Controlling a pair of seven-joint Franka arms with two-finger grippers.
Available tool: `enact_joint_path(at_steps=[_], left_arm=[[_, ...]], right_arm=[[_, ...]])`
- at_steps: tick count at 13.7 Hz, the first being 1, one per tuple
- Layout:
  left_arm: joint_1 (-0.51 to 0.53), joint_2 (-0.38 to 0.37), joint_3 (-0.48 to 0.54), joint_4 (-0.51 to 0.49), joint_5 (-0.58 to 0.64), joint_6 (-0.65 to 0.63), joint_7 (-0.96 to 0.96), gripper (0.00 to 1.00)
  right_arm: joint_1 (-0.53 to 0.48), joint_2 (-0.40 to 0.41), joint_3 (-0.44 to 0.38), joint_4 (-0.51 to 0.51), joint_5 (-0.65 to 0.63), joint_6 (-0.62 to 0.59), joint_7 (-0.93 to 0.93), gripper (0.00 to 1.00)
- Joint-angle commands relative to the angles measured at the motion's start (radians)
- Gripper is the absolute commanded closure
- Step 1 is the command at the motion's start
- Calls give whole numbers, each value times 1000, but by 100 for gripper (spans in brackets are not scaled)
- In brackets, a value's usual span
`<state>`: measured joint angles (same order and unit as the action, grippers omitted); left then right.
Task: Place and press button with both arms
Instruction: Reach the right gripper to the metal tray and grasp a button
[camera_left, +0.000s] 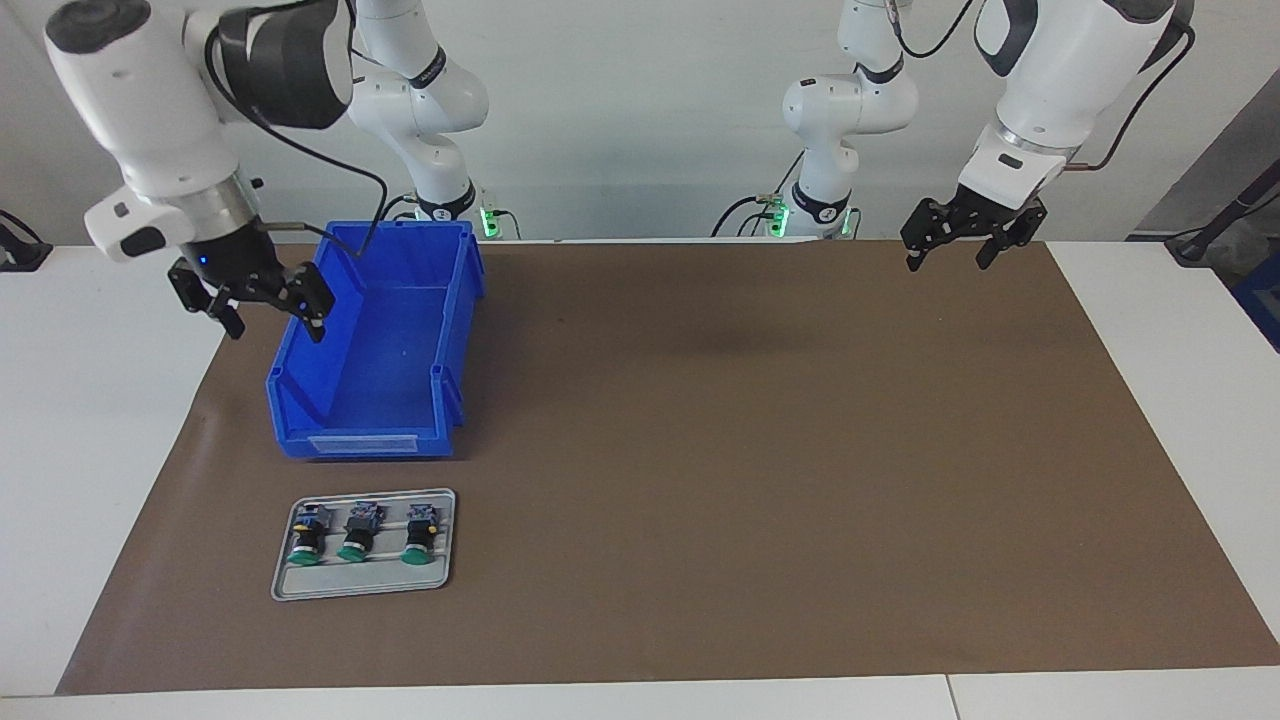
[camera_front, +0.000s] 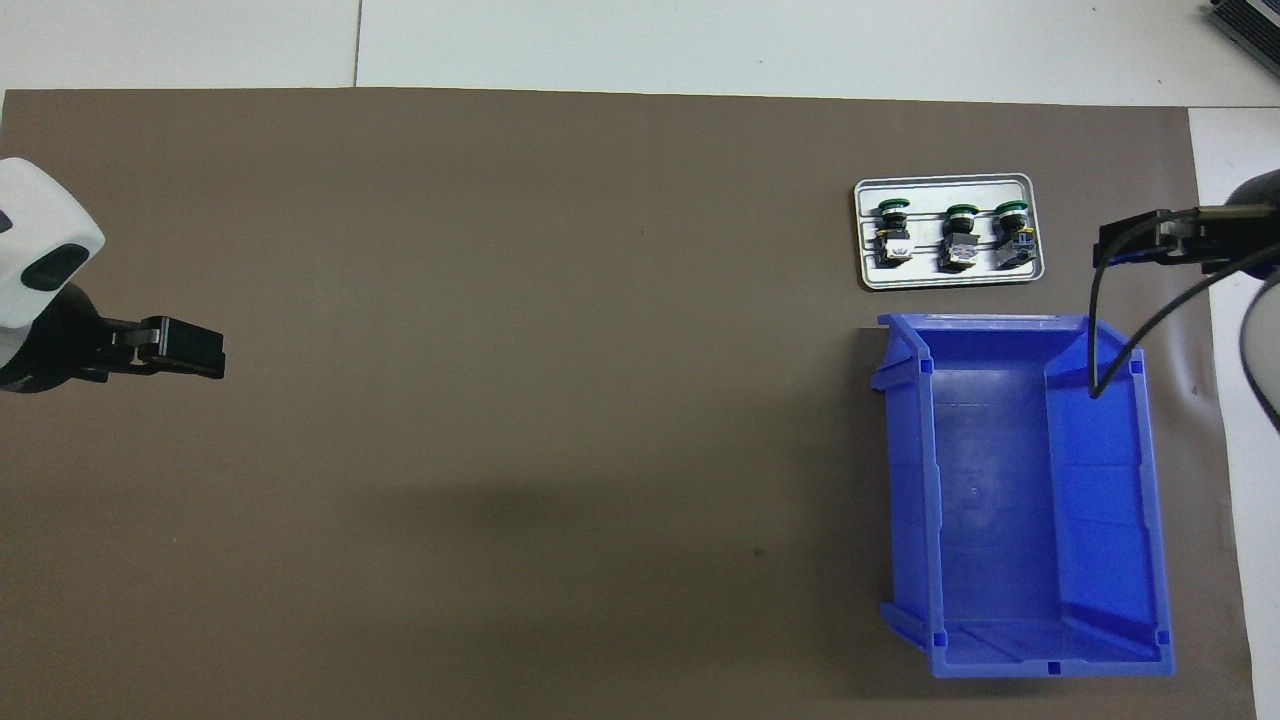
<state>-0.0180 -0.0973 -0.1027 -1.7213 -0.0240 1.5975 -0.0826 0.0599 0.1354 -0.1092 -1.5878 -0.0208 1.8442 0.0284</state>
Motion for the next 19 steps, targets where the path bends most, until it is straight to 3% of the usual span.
enact_joint_path(at_steps=[1,6,11,13,19], left_arm=[[7,-32,1,-38,-11,21,9,0],[7,-32,1,-38,-11,21,9,0],[7,-32,1,-38,-11,21,9,0],[7,-32,1,-38,-11,21,9,0],[7,-32,1,-38,-11,21,9,0]], right_arm=[[-3,128,2,14,10,132,10,0],[-3,306,3,-6,21,370,15,0],[4,400,14,-55,24,547,18,0],[11,408,16,-55,82,569,19,0],[-5,423,16,-122,90,651,-33,2]])
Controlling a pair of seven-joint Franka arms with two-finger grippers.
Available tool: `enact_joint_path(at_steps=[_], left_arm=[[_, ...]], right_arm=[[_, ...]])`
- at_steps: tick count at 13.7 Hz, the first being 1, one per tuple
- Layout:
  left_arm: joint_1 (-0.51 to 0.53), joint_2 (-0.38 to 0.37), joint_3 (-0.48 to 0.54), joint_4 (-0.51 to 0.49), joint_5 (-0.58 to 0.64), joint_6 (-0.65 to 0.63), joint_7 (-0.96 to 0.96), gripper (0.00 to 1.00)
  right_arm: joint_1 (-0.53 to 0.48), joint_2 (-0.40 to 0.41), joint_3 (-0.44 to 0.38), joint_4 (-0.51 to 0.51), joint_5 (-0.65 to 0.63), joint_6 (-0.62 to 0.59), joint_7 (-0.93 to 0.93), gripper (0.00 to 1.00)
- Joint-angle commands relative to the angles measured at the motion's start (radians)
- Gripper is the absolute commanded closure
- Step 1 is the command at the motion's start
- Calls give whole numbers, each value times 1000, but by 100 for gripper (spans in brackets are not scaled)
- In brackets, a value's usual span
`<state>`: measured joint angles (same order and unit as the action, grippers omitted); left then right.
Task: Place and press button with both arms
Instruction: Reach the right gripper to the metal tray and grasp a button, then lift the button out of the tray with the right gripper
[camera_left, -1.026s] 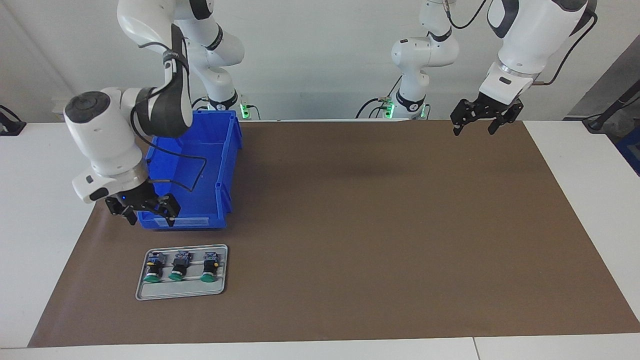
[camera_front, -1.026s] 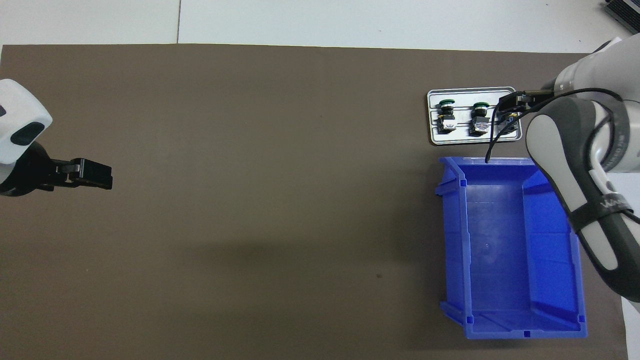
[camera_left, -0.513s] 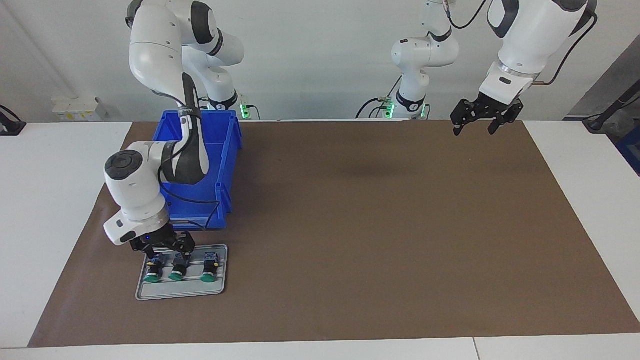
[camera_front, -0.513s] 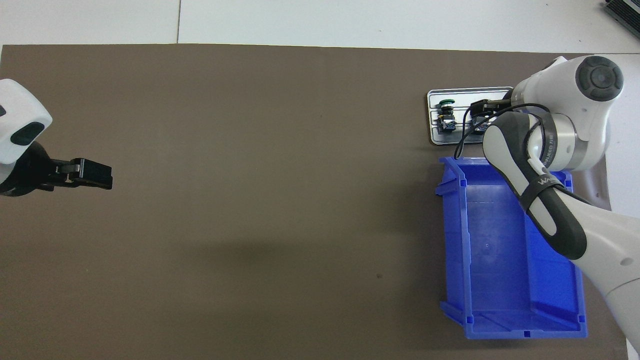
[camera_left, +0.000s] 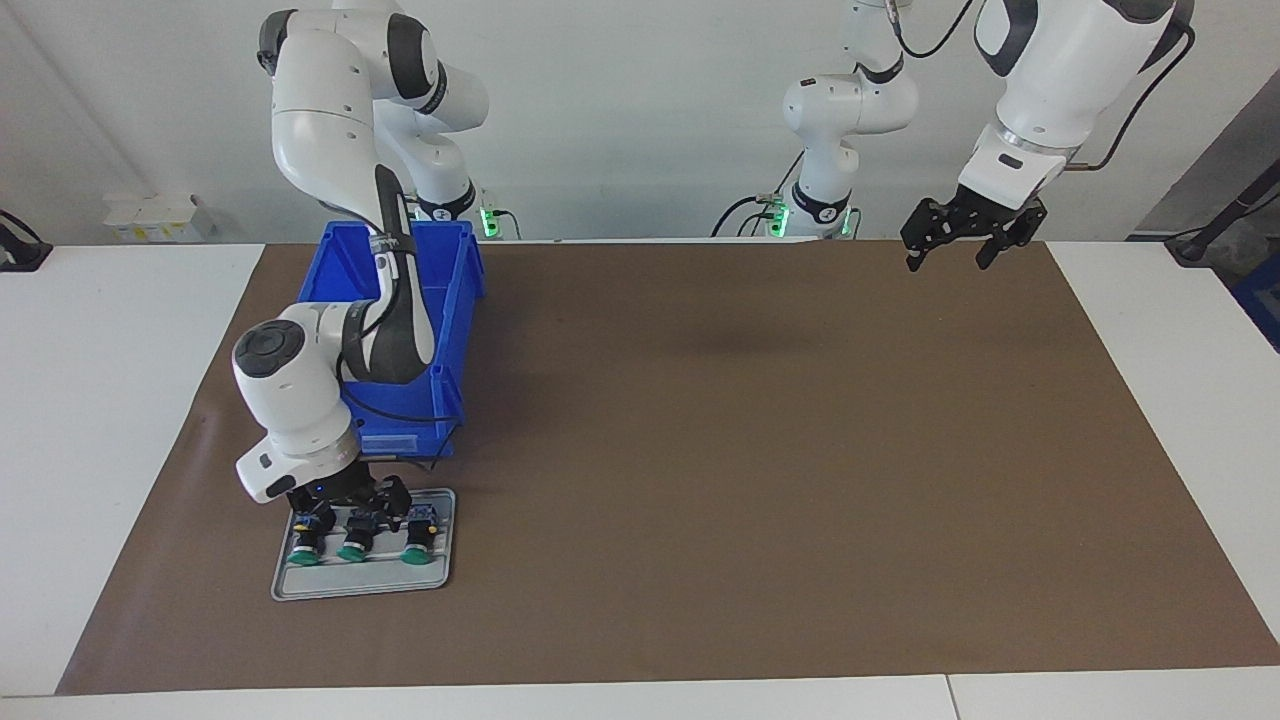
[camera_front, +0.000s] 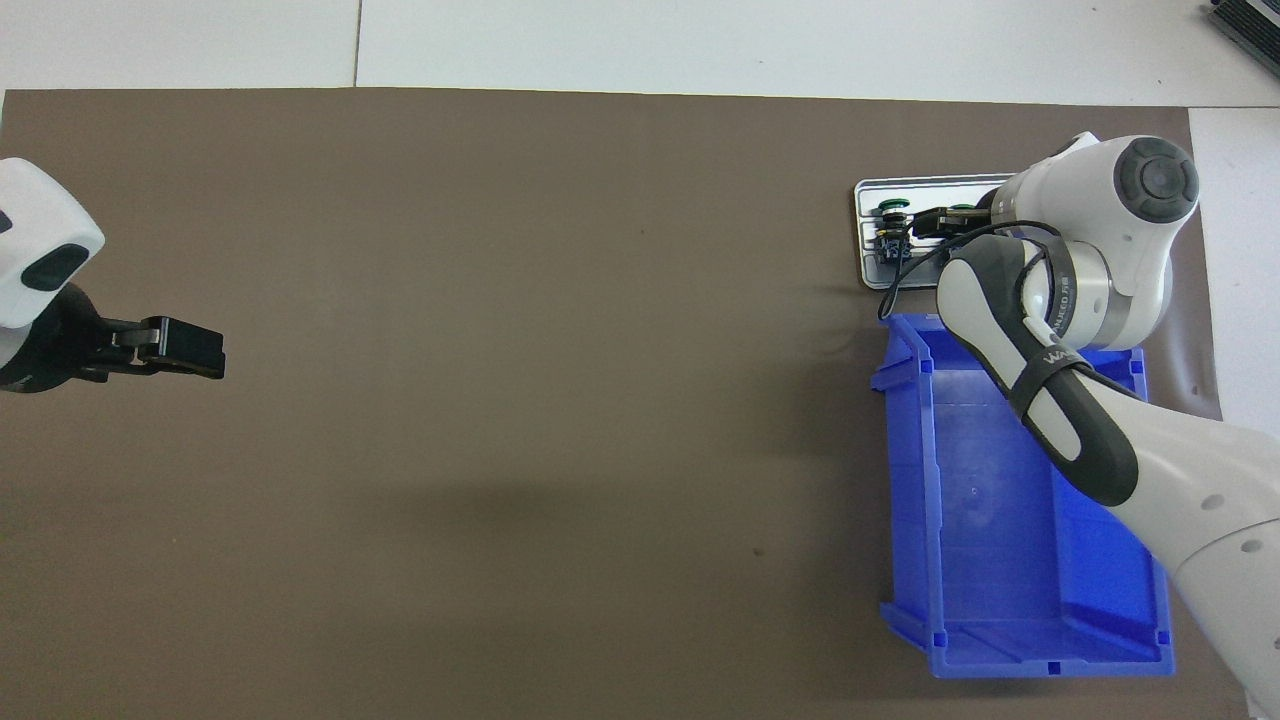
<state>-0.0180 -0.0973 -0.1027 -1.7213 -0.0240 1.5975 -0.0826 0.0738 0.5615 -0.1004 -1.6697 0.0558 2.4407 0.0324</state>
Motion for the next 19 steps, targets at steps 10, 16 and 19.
enact_joint_path(at_steps=[10,16,19], left_arm=[[7,-32,1,-38,-11,21,9,0],[7,-32,1,-38,-11,21,9,0],[7,-32,1,-38,-11,21,9,0]], right_arm=[[-23,17,7,147,54,-164,135,100],[17,-35,13,257,67,-253,784,100],[108,-77,5,257,46,-325,1140,100]])
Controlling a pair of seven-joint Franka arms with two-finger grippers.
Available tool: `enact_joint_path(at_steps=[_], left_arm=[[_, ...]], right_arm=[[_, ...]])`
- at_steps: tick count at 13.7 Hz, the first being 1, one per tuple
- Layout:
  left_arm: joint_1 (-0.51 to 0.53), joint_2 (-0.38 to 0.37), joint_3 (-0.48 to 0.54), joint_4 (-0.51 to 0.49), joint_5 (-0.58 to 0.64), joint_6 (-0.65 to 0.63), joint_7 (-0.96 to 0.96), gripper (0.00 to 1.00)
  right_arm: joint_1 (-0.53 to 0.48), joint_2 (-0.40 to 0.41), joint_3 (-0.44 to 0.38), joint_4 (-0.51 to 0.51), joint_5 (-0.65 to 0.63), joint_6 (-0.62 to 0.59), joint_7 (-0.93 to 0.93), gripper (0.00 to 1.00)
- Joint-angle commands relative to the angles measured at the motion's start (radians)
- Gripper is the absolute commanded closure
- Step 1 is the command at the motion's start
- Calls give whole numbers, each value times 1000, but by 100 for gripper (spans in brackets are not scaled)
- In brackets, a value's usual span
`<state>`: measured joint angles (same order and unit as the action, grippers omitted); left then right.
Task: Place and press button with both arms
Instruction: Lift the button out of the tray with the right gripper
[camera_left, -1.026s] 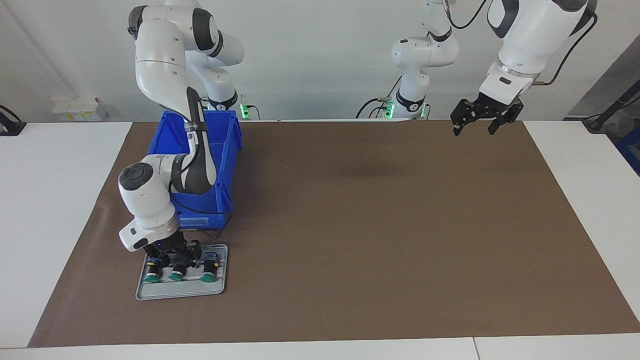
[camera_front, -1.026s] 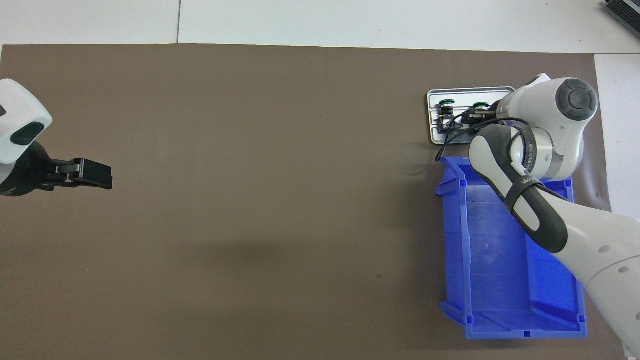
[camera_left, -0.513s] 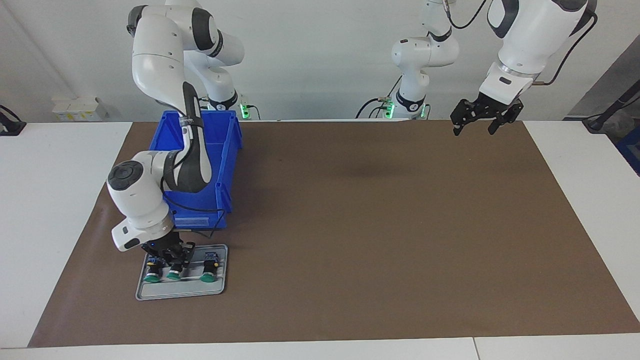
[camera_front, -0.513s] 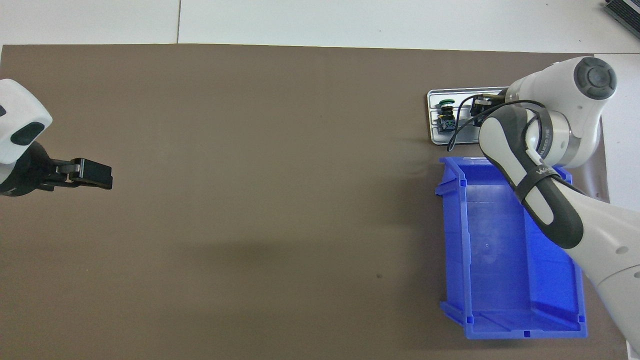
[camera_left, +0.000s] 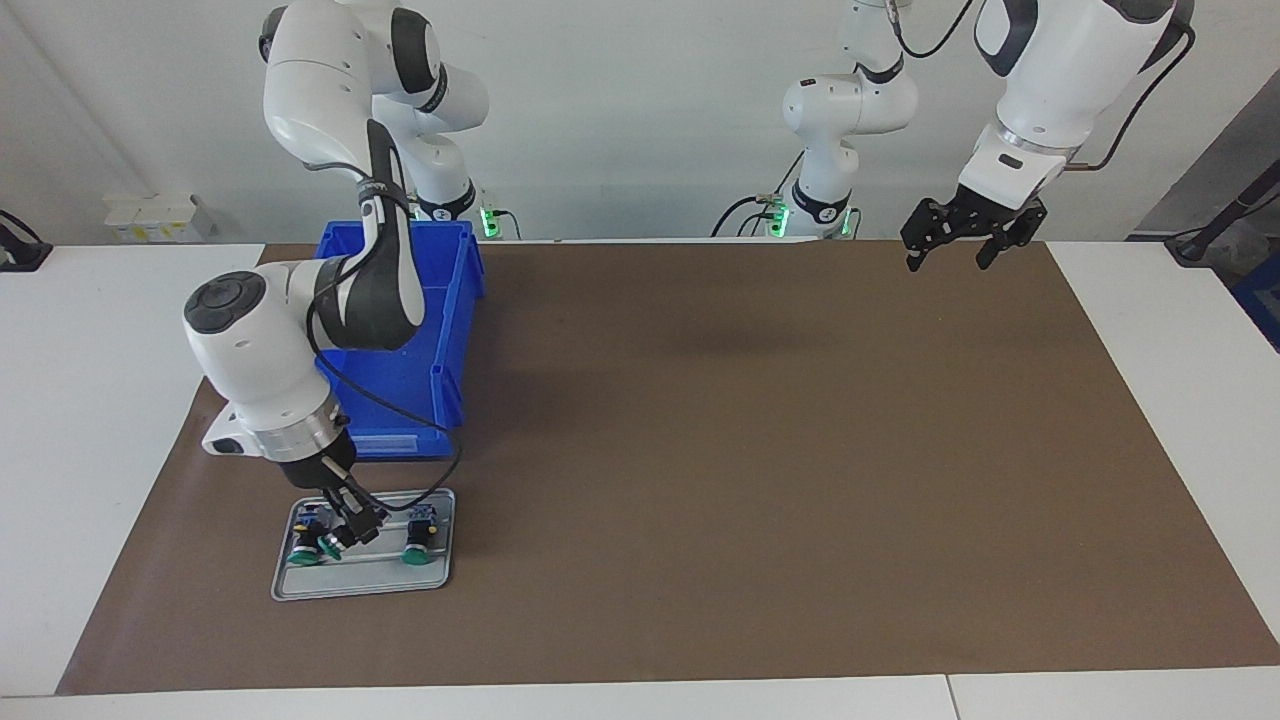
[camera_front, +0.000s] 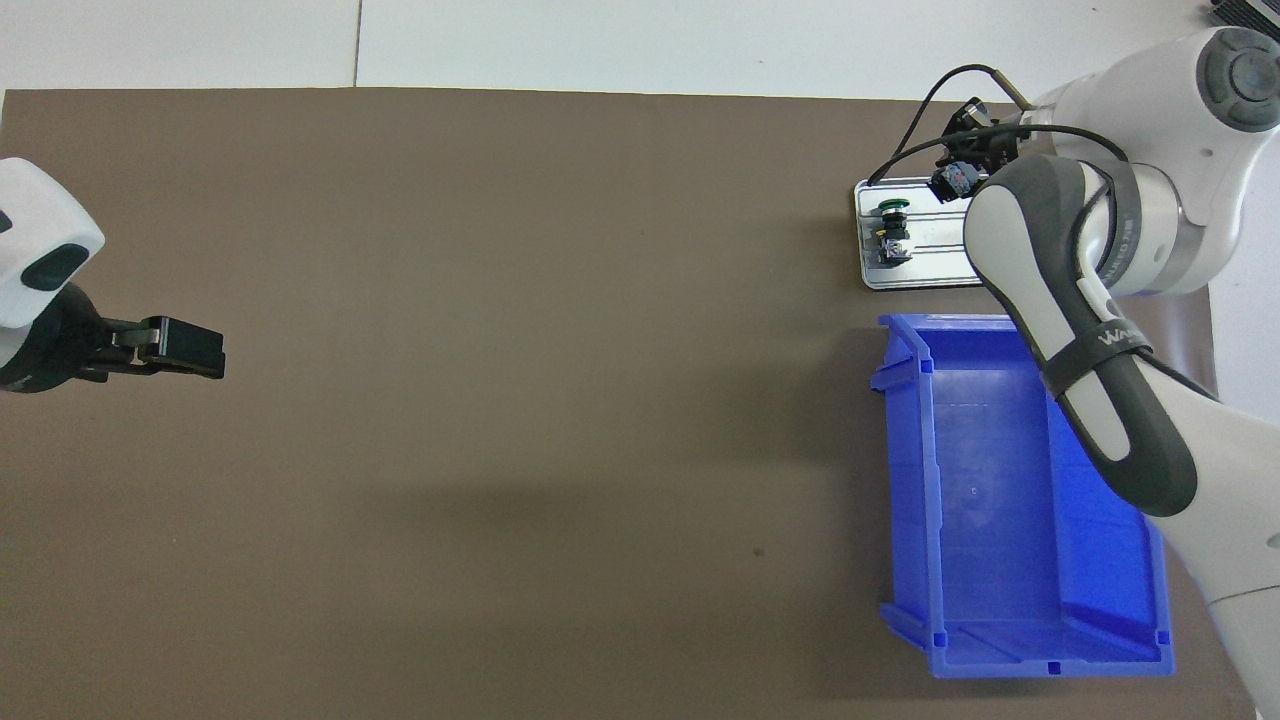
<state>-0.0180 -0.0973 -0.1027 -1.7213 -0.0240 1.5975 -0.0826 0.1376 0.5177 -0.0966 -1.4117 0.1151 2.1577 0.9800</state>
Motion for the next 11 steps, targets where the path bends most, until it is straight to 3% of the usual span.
enact_joint_path(at_steps=[1,8,11], left_arm=[[7,-32,1,-38,-11,21,9,0],[7,-32,1,-38,-11,21,9,0],[7,-32,1,-38,-11,21,9,0]], right_arm=[[89,-33,0,-3,-38,-54,295,100],[416,-38,5,-21,-224,-110,1021,100],[548,50,6,-7,-321,-118,1263,100]])
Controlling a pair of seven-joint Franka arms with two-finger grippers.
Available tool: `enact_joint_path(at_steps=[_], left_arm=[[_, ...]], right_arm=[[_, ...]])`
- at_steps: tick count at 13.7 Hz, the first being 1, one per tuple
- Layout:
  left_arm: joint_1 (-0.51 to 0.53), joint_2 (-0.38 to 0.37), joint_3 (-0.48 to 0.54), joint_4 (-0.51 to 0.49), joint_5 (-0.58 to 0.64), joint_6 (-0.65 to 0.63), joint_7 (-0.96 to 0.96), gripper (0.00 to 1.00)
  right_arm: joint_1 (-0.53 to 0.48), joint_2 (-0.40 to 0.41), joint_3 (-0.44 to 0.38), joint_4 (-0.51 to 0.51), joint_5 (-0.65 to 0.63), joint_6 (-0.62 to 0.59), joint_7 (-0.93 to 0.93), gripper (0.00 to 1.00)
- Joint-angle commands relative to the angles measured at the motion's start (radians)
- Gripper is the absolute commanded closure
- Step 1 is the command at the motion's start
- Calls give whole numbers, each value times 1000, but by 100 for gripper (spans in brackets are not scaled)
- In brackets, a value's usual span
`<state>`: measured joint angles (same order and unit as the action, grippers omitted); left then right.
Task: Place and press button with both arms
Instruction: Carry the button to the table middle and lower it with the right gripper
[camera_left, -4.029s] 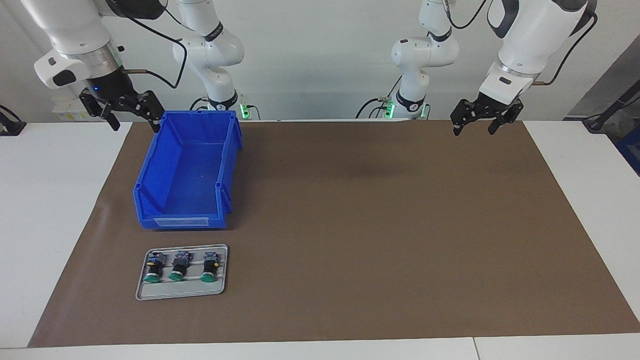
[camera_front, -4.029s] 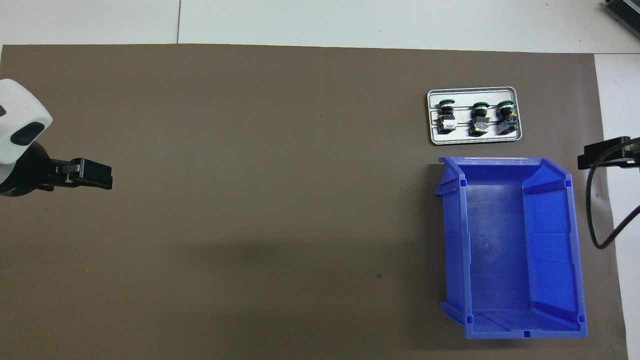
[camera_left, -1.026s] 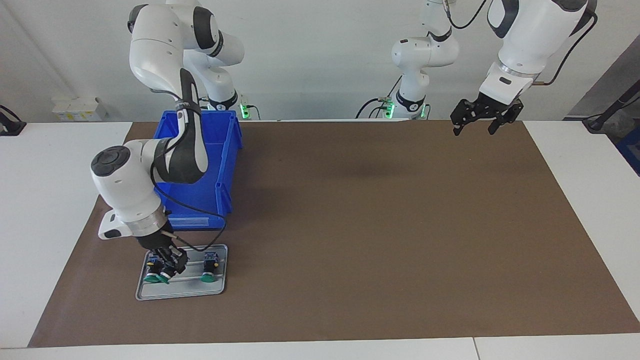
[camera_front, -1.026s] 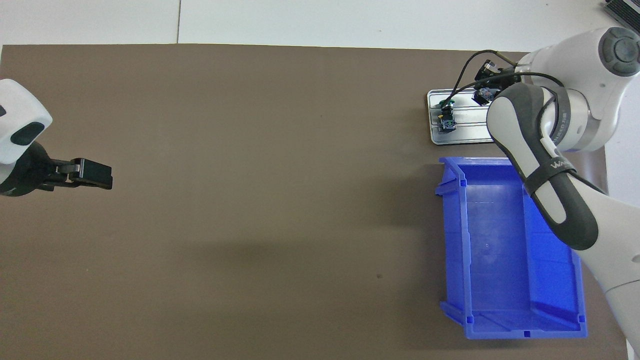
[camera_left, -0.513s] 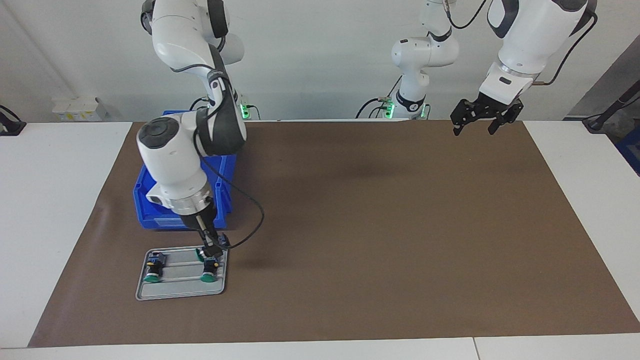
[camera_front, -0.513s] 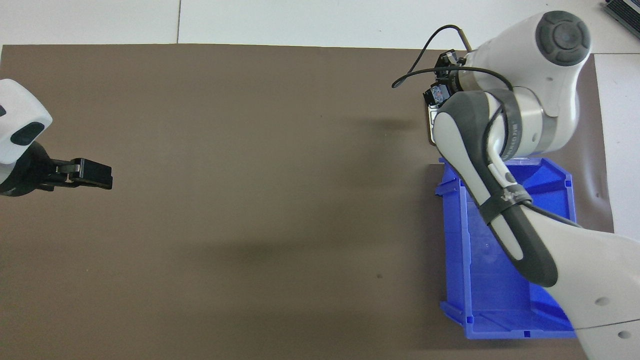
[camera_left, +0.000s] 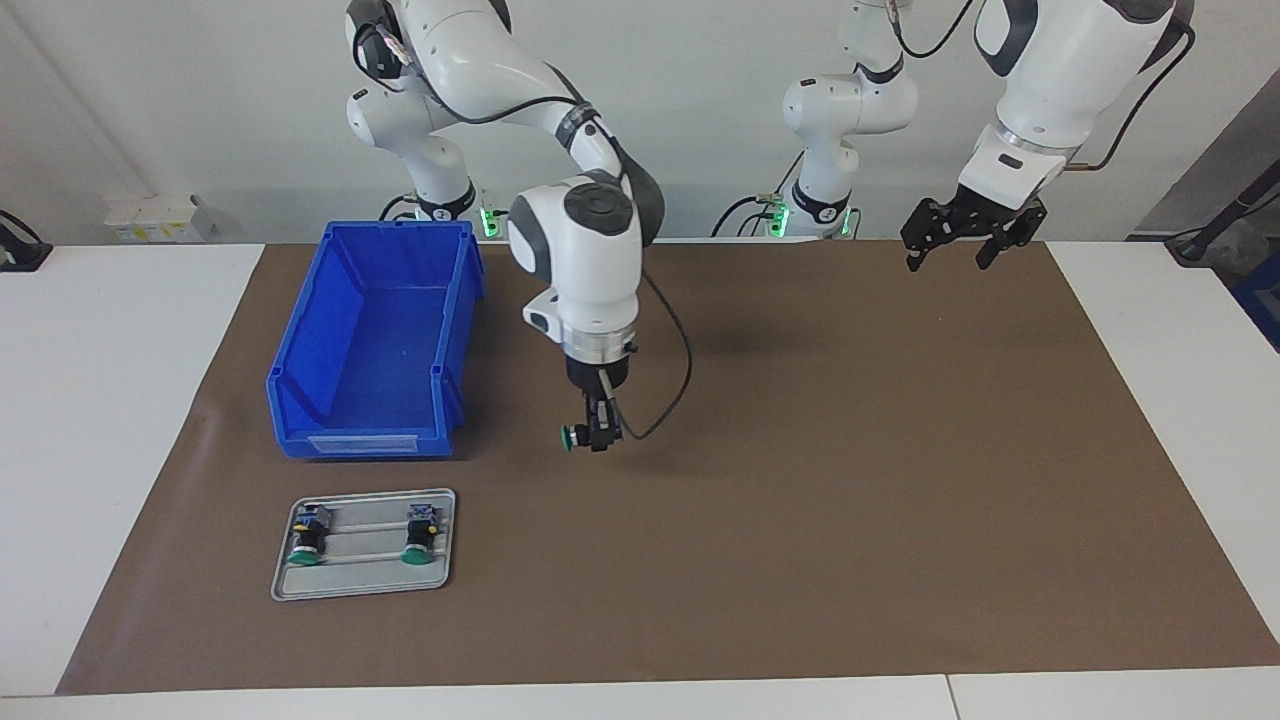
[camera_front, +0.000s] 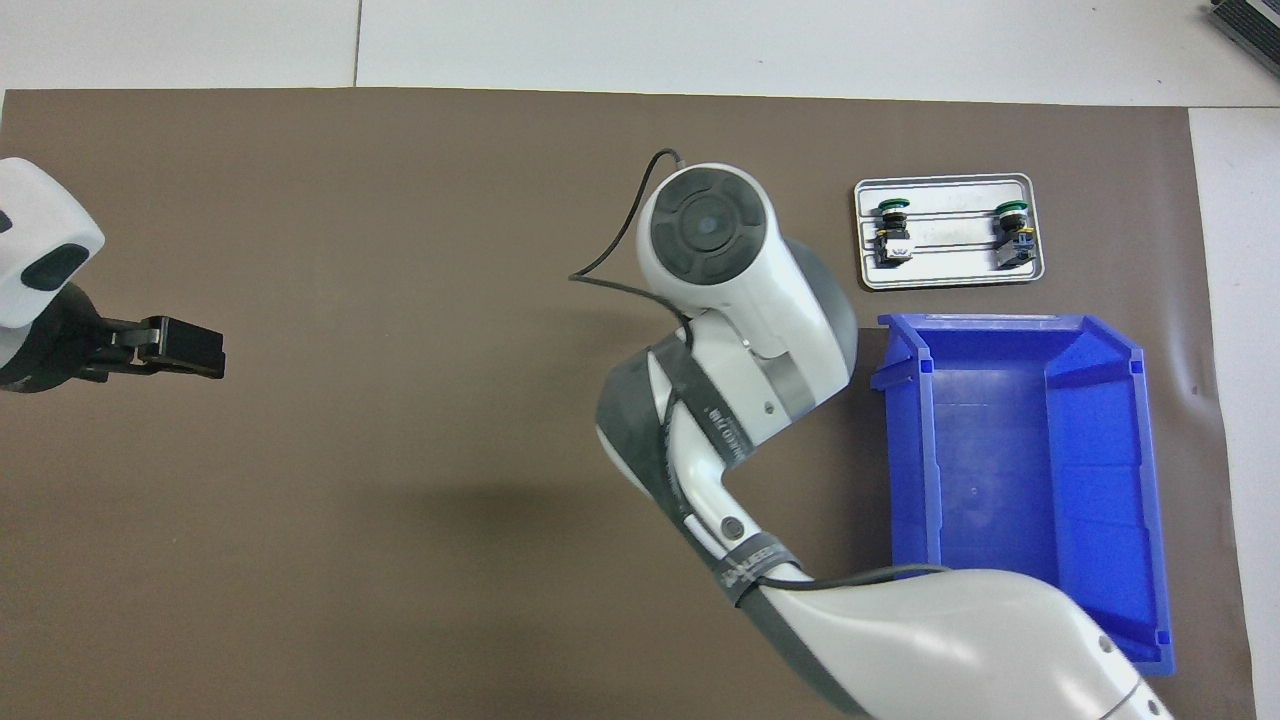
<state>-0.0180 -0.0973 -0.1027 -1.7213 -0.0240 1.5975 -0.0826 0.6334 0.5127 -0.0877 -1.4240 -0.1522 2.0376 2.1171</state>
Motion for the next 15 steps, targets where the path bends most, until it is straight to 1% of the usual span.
enact_joint_path(at_steps=[1,3,5,8,9,11,13,15], left_arm=[[7,-32,1,-38,-10,21,9,0],[7,-32,1,-38,-11,21,9,0],[7,-32,1,-38,-11,21,9,0],[7,-32,1,-38,-11,21,9,0],[7,-32,1,-38,-11,21,9,0],[7,-32,1,-38,-11,21,9,0],[7,-32,1,-38,-11,21,9,0],[7,-32,1,-38,-11,21,9,0]], right_arm=[[80,72,-3,8,-53,15,182,100],[120,104,-3,11,-55,29,283,100],[153,118,-3,10,-52,64,339,100],[169,118,0,-9,-50,133,377,100],[169,115,2,-30,-50,154,388,100],[178,113,0,-53,-52,165,389,100],[189,102,0,-108,-55,212,389,100],[192,96,0,-121,-78,217,383,98]])
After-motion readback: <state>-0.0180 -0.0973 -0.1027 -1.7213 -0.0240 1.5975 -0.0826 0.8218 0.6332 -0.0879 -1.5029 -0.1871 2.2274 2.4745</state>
